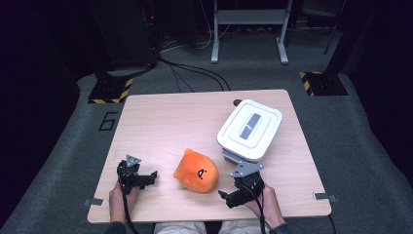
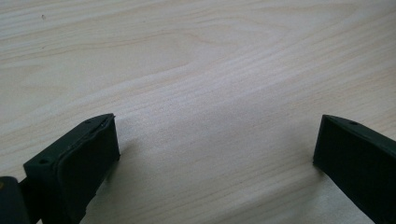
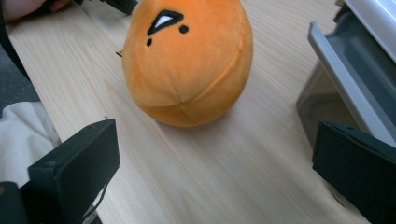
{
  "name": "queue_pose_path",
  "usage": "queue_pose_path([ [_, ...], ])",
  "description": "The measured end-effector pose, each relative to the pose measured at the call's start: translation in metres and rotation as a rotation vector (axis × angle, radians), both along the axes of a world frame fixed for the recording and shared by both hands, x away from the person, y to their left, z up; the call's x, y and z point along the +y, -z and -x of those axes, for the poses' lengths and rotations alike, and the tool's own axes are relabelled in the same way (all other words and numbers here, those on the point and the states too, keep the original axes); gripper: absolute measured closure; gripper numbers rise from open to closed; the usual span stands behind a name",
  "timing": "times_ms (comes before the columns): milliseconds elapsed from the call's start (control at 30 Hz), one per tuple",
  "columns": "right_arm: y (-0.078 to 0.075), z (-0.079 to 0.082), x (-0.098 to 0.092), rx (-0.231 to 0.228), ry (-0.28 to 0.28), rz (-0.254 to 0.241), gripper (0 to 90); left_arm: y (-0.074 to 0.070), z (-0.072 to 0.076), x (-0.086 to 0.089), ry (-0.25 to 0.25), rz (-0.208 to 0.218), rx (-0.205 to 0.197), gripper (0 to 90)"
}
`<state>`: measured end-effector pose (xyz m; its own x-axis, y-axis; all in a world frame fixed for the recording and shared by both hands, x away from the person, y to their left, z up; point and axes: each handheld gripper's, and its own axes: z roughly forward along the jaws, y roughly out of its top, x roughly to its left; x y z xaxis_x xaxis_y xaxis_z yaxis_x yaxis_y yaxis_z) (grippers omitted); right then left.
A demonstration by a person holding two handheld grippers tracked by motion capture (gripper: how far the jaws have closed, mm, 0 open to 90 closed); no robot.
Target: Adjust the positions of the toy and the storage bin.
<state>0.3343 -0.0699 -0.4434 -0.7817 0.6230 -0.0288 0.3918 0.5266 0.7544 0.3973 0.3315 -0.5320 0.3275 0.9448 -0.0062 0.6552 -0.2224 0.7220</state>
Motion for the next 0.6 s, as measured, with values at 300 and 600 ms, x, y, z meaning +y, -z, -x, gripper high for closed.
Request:
queue_pose_path([
  [300, -0.008, -0.007, 0.017, -0.007, -0.039, -0.002, 0.0, 0.0, 0.0, 0.0, 0.001, -0.001, 0.0, 0.0],
  [600, -0.02, -0.018, 0.042, -0.027, -0.078, 0.028, 0.0, 0.0, 0.0, 0.0, 0.0, 0.0, 0.0, 0.0],
])
